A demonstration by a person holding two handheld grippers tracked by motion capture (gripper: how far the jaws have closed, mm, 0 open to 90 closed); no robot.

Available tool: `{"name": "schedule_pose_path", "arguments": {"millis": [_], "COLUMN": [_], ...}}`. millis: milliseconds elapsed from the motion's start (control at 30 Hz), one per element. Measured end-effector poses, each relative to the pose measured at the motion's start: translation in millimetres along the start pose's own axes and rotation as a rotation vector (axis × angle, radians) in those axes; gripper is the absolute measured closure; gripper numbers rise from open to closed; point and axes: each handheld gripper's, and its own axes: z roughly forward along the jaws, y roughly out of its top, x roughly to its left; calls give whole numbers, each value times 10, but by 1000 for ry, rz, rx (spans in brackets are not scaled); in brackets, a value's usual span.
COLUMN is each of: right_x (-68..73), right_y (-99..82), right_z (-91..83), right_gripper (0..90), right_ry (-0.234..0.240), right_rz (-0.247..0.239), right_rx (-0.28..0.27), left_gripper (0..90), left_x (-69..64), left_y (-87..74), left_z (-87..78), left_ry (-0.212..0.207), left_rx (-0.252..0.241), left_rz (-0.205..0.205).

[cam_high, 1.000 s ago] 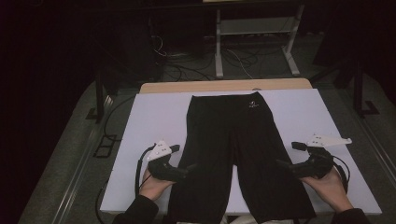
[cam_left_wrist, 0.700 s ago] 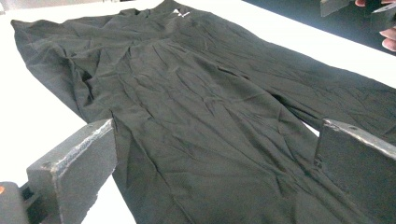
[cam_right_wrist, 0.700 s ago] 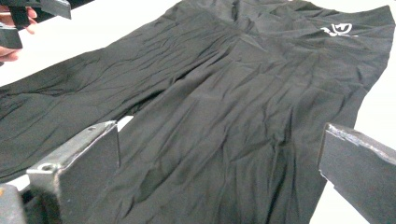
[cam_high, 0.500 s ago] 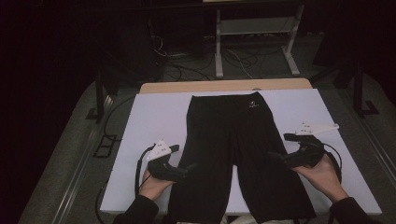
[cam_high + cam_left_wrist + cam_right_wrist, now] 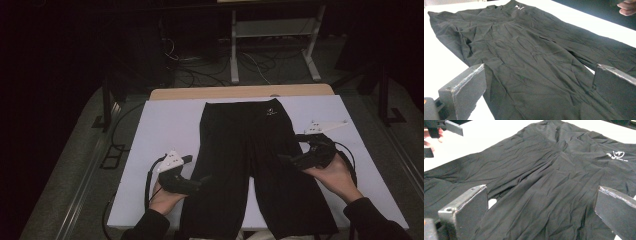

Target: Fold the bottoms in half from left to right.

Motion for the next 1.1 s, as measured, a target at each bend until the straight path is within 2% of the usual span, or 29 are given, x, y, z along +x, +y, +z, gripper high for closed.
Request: {"name": "schedule_pose_path", "arguments": {"millis": [600,1100], "right_x": [-128,-206], "right_y": [252,371], "right_z": [219,417], "right_gripper": [0,0], "right_ry": [1,5], "right_rz": [-5,-3], "right_rx": [22,58], "left_gripper": [0,0], "left_x": [1,8], "left_y": [-1,-3], "left_z": [2,5], "left_ry": [0,0], "left_rx": [-1,1], "left_rz": [0,1]}}
